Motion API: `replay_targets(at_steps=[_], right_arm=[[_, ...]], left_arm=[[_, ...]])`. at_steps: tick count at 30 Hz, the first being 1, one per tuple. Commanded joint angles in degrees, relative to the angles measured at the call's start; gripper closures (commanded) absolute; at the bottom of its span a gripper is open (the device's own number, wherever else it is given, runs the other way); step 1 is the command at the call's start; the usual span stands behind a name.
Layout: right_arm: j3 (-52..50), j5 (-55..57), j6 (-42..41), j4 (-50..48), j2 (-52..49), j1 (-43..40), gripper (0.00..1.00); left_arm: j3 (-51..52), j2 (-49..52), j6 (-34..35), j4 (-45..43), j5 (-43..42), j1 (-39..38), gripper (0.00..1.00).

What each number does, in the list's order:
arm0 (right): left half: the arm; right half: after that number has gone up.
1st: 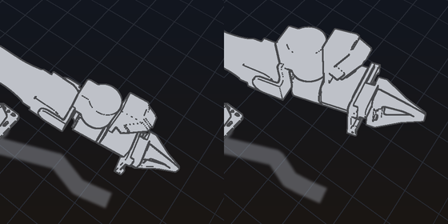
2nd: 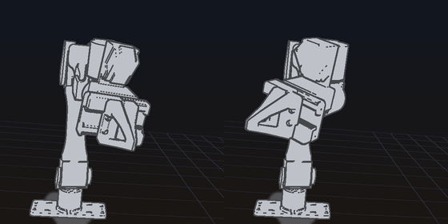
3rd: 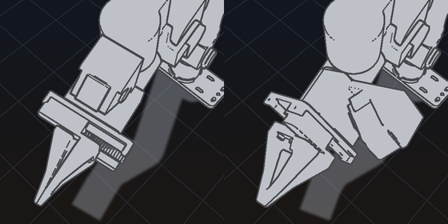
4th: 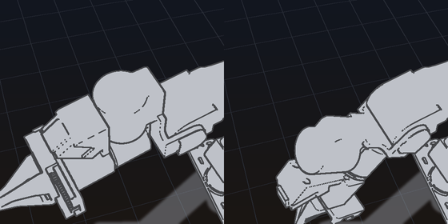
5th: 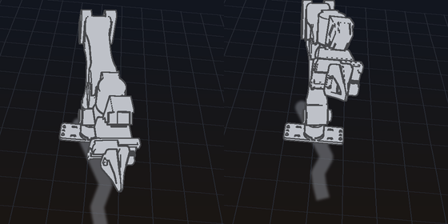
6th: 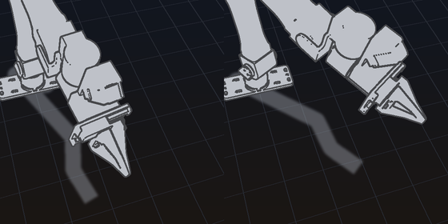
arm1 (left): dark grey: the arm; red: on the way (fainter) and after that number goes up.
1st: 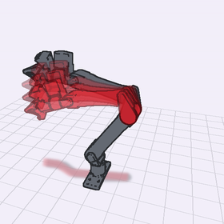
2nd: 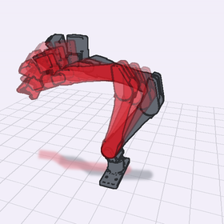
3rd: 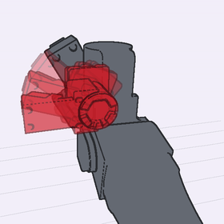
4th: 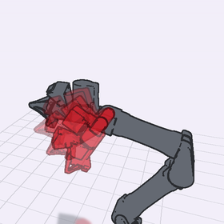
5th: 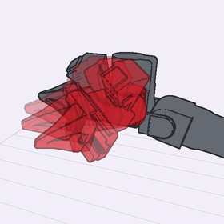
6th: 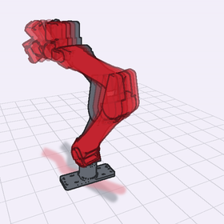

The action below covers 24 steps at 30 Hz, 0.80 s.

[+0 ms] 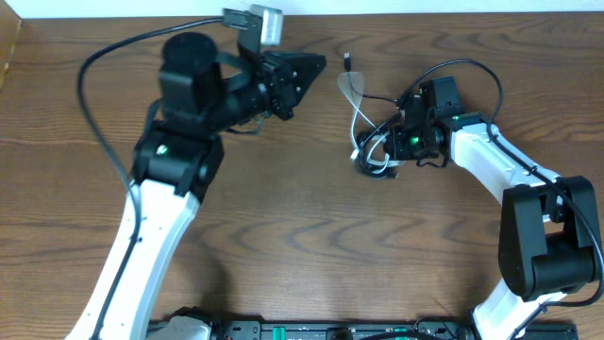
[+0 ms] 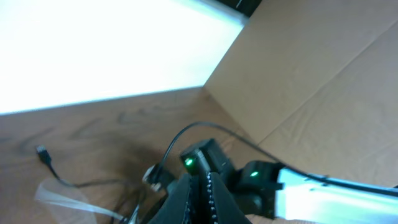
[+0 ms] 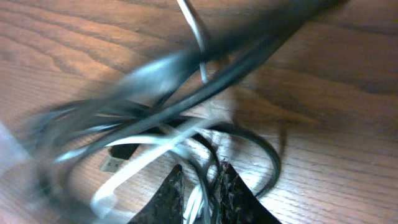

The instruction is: Untangle cables

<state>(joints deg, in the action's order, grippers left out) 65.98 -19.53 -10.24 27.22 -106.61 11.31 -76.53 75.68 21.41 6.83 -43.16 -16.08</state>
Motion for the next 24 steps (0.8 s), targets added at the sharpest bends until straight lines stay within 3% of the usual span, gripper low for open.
replay_targets(at_steps=[1,4,11,14,19,24], right_arm=[[-0.2,1.9,-0.4,0.0,-0.4,0.0,0.60],[-0.2,1.9,-0.4,-0.2,-0.4,0.0,0.39],[0.0,1.3,-1.2,-0.5,-0.4,-0.6,0.38],[0.5,-1.2,-1.9,-0.8,-0.3,-1.7,0.26],[1.0,-4.9,-1.9,-0.6,0.1,-3.5,0.22],[1.0,-5.5,-1.9,0.6,0.1,-4.1,0.21]], left_arm=[[-1.5,-1.9,3.1,-0.3,-0.2,0.4,0.93],[-1.5,-2.4,3.1,0.5,-2.4,0.3,0.92],[-1.5,1.9,1.3,11.6,5.0,0.2,0.92],[-1.4,7.0,0.7,13.2,5.3,0.2,0.91],[-1.4,18.0,0.8,13.1,6.3,-0.9,0.62],[-1.4,27.3,0.1,12.3,10.0,-2.0,0.59]])
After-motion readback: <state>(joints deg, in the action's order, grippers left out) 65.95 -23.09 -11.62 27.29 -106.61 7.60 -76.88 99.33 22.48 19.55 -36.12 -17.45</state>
